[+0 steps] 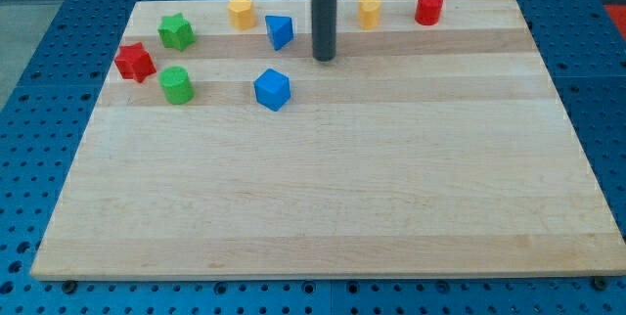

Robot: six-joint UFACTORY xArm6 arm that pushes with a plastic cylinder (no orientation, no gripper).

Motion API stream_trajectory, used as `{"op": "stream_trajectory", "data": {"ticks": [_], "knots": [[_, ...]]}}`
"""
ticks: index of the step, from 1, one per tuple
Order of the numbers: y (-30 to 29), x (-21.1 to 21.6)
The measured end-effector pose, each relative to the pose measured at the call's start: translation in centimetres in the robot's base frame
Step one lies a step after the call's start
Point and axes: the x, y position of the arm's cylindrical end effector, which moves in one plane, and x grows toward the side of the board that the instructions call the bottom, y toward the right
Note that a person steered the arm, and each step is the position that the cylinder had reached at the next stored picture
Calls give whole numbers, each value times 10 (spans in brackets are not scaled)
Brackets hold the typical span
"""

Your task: Point your arm at the red star

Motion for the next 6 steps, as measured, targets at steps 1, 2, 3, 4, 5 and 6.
{"op": "stream_trajectory", "data": {"ticks": [1, 2, 3, 4, 5, 6], "knots": [[19, 22], [73, 81], [40, 158], [-75, 179], [-213, 137], [-289, 106]]}}
